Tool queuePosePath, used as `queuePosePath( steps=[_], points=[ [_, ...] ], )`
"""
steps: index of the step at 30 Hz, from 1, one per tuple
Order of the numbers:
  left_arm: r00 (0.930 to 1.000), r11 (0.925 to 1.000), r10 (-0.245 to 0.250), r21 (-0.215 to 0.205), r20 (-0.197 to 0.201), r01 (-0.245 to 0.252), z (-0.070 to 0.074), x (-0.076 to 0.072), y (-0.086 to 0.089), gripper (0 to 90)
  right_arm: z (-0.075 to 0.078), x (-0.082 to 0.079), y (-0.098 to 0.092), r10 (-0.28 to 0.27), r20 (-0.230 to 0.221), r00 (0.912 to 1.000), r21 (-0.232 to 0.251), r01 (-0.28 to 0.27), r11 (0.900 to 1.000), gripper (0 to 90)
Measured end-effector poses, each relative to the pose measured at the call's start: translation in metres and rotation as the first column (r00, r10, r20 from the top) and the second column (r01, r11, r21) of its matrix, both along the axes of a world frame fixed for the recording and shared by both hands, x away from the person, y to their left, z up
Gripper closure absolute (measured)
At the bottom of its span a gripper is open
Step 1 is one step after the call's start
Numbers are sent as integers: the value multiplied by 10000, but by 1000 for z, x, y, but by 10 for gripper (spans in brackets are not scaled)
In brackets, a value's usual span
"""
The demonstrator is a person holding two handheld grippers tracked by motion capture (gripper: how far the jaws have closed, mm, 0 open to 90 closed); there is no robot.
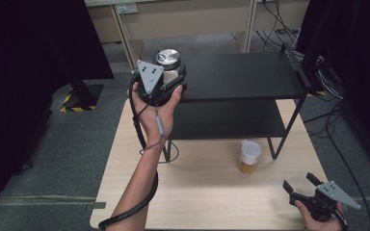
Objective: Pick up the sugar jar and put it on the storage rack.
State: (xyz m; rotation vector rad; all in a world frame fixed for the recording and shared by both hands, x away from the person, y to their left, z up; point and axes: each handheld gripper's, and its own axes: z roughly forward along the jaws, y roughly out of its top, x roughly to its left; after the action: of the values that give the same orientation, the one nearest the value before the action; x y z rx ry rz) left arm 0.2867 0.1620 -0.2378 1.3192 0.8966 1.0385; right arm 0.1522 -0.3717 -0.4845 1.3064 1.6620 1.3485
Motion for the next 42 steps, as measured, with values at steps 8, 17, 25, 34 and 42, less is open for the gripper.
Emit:
queuePosePath(
  steps=[8, 17, 25, 34, 42],
  points=[
    [9999, 10000, -29, -78, -123, 28, -1, 4, 0, 312, 0, 0, 0, 6, -6, 10000, 7, -6, 10000, 46],
    [9997, 9996, -58, -290, -252, 51, -2, 8, 1, 312, 0, 0, 0, 19, -9, 10000, -46, -19, 10000, 47],
    [9985, 9988, -217, -456, -508, 194, 2, 10, 6, 310, 0, 0, 1, -11, -14, 10000, -37, 11, 10000, 48],
    [9984, 9989, -226, -421, -527, 204, 2, 10, 6, 307, 0, 0, 0, -49, -17, 10000, 44, 49, 10000, 48],
    [9999, 9995, -84, -318, -148, 79, -2, 8, 4, 183, 0, 0, -1, -60, -49, 10000, 153, 60, 9999, 48]
  ],
)
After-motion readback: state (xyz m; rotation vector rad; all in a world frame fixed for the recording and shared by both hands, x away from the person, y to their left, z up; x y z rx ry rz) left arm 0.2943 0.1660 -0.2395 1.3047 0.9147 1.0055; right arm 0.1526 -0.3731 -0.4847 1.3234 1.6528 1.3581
